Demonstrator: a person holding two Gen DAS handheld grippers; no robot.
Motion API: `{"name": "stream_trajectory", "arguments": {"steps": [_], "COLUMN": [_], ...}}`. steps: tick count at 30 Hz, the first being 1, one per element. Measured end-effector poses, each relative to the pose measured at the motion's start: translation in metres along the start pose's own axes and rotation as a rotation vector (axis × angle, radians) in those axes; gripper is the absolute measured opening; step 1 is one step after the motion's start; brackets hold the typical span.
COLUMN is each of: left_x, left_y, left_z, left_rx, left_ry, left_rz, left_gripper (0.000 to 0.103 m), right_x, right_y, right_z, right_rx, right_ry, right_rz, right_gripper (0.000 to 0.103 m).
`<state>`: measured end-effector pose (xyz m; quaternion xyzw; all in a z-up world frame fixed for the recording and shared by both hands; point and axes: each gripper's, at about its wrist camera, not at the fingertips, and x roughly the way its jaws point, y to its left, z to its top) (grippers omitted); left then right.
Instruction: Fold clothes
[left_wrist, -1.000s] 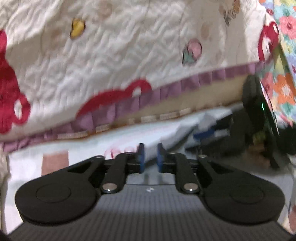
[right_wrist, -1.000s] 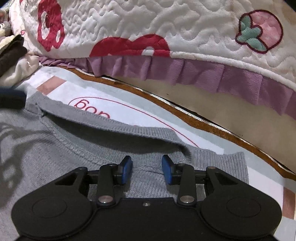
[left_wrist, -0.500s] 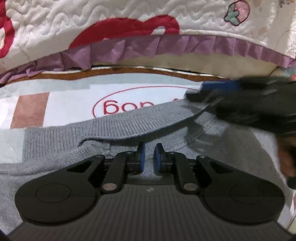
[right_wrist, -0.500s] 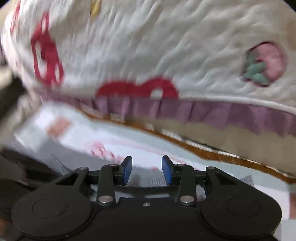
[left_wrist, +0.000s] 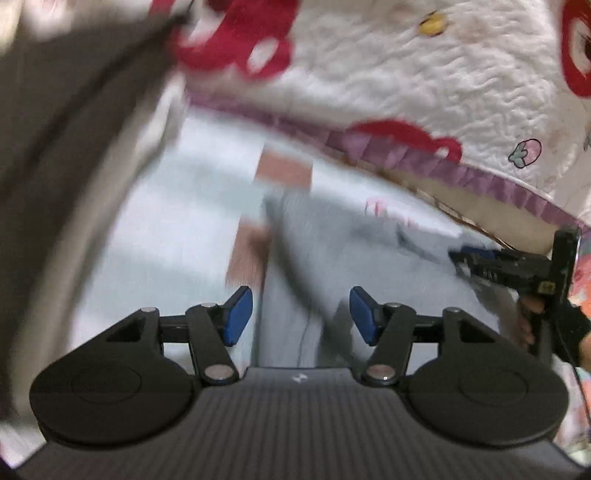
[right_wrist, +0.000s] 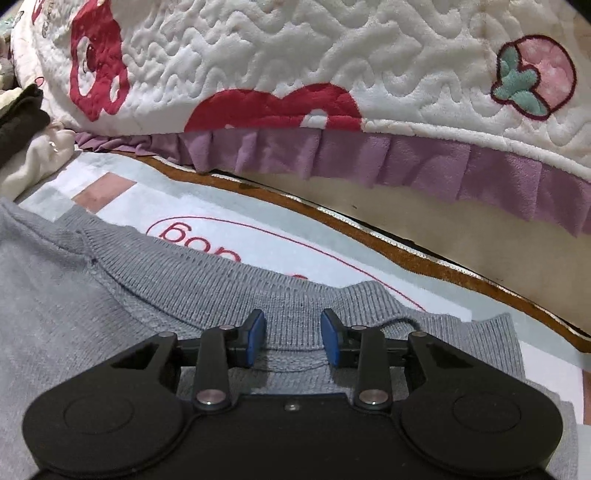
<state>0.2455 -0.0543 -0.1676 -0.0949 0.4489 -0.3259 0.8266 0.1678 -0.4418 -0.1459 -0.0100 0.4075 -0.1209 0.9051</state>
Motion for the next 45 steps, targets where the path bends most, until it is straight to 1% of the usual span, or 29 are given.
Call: {"name": "stream_trajectory", "arguments": {"steps": [3,6,9,11,13,15,16,19,21,22,23,24,25,26,27,28,29,31,33,34,35,37,38,39,40,41,43,44,45], "left_x": [0.012,0.024,0.027,0.02,0.008,-0.004,-0.008,-0.01,-0.003,0.001,0.005,0.008,0.009,0.006,0.0,-0.01,-0.02,-0.034,-0.033,-0.031,-0.03,-0.028,-0.027,-0.025,-0.025,-0.025,-0.025,-0.026,-0.027], "left_y": [-0.001,-0.007,-0.006,-0.005,-0.007,-0.012,-0.012,-0.01,-0.009,-0.009,-0.008,-0.006,-0.005,-0.004,-0.007,-0.01,-0.012,-0.003,0.01,0.015,0.019,0.021,0.021,0.022,0.022,0.023,0.024,0.024,0.024], "left_z": [-0.006,-0.001,-0.003,-0.004,-0.003,-0.004,-0.005,-0.011,-0.015,-0.017,-0.019,-0.02,-0.021,-0.021,-0.022,-0.023,-0.025,-0.031,-0.037,-0.04,-0.04,-0.037,-0.037,-0.037,-0.037,-0.037,-0.038,-0.037,-0.037], "left_rx": [0.054,0.103,0.077,0.073,0.119,0.201,0.221,0.24,0.252,0.252,0.243,0.23,0.21,0.189,0.188,0.203,0.206,0.123,0.047,0.017,-0.003,-0.018,-0.023,-0.029,-0.031,-0.029,-0.025,-0.023,-0.023], "left_ry": [0.022,0.0,0.025,0.047,0.067,0.088,0.1,0.113,0.124,0.128,0.127,0.124,0.12,0.107,0.088,0.067,0.044,0.035,0.056,0.068,0.071,0.057,0.053,0.048,0.045,0.045,0.041,0.035,0.03], "left_rz": [-0.064,-0.055,-0.041,-0.055,-0.058,-0.05,-0.057,-0.06,-0.018,0.008,0.027,0.029,0.012,-0.007,0.011,0.035,0.042,0.031,0.03,0.029,0.024,0.004,-0.004,-0.012,-0.019,-0.024,-0.036,-0.045,-0.053], "left_gripper": [0.062,0.066,0.066,0.066,0.066,0.066,0.066,0.066,0.064,0.064,0.057,0.036,0.021,0.015,0.014,0.014,0.013,0.013,0.013,0.013,0.013,0.013,0.013,0.013,0.013,0.013,0.013,0.013,0.013], "right_x": [0.001,0.003,-0.001,-0.016,-0.035,-0.042,-0.045,-0.036,-0.027,-0.021,-0.013,-0.005,0.003,0.009,0.005,0.002,-0.002,-0.009,-0.016,-0.017,-0.016,-0.016,-0.015,-0.012,-0.008,-0.004,0.001,0.004,0.012], "right_y": [0.001,0.003,0.008,0.024,0.046,0.075,0.091,0.135,0.158,0.164,0.17,0.173,0.175,0.172,0.167,0.161,0.156,0.145,0.135,0.133,0.133,0.143,0.151,0.16,0.171,0.181,0.204,0.215,0.223], "right_z": [0.001,0.003,0.012,0.023,0.036,0.048,0.054,0.064,0.067,0.068,0.068,0.068,0.068,0.068,0.07,0.072,0.074,0.079,0.083,0.084,0.086,0.089,0.091,0.093,0.095,0.096,0.097,0.097,0.095], "right_rx": [0.01,0.015,0.011,-0.01,-0.047,-0.123,-0.173,-0.312,-0.382,-0.396,-0.409,-0.402,-0.393,-0.364,-0.324,-0.285,-0.245,-0.166,-0.09,-0.091,-0.087,-0.092,-0.099,-0.098,-0.108,-0.121,-0.207,-0.249,-0.286], "right_ry": [0.002,0.009,0.041,0.003,-0.061,-0.073,-0.072,-0.047,-0.038,-0.032,-0.024,-0.013,-0.001,0.01,-0.011,-0.033,-0.055,-0.098,-0.137,-0.117,-0.087,-0.051,-0.035,-0.007,0.028,0.059,0.058,0.059,0.087], "right_rz": [-0.017,-0.035,-0.065,-0.064,0.056,0.18,0.231,0.291,0.317,0.319,0.322,0.325,0.33,0.354,0.34,0.326,0.311,0.283,0.256,0.276,0.327,0.409,0.44,0.479,0.526,0.566,0.521,0.498,0.478], "right_gripper": [0.039,0.039,0.039,0.04,0.042,0.049,0.051,0.057,0.067,0.068,0.069,0.069,0.069,0.046,0.004,0.0,0.0,0.0,0.0,0.0,0.001,0.009,0.021,0.05,0.065,0.076,0.078,0.082,0.084]}}
